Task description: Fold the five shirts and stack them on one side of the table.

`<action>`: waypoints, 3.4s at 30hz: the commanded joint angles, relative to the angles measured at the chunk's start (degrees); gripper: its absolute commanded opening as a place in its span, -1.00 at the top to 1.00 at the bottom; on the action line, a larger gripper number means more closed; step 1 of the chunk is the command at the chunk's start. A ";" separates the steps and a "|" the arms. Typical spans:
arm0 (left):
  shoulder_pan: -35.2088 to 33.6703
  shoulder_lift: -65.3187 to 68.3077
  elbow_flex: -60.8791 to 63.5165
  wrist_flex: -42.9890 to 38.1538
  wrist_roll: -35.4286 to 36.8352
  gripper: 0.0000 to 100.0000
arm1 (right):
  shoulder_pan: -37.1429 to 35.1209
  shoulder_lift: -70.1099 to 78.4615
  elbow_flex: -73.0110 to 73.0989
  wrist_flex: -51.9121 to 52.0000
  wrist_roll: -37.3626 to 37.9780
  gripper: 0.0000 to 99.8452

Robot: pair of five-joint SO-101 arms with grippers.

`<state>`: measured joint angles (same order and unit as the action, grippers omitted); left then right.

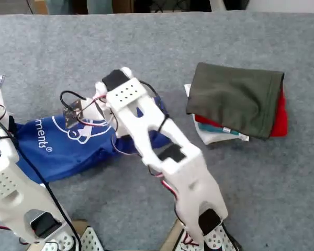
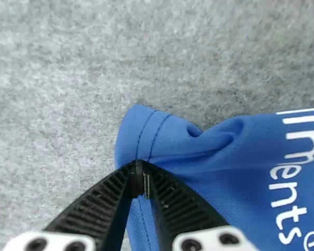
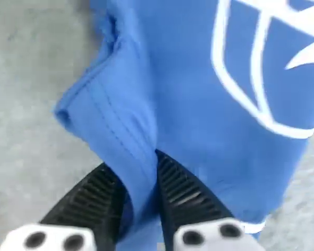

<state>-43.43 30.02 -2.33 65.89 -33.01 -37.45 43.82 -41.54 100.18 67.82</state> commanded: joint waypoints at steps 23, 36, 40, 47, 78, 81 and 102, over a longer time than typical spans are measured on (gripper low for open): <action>-0.75 0.09 -0.75 0.62 -0.44 0.94 | 0.35 -0.75 -22.37 1.05 -27.60 0.94; -0.84 0.00 -13.32 15.91 1.85 0.79 | 0.62 -20.88 9.63 0.18 -37.71 0.97; -3.21 0.00 -23.69 25.58 8.62 0.63 | 0.62 -22.37 14.73 -0.18 -37.80 0.97; -8.57 0.53 -30.02 33.58 9.67 0.53 | 0.53 -22.46 16.13 -0.18 -37.89 0.97; -10.33 19.52 -34.15 34.55 6.07 0.96 | 0.44 -22.73 15.87 -0.18 -37.98 0.97; -11.30 20.48 -37.14 34.73 6.24 0.95 | 0.44 -22.81 15.87 -0.18 -38.07 0.97; -21.67 14.86 -51.12 35.08 6.33 0.94 | 7.30 -22.73 -17.54 0.26 -38.15 0.97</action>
<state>-65.58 51.30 -54.55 100.26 -26.77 -32.97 24.66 -52.44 100.70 30.20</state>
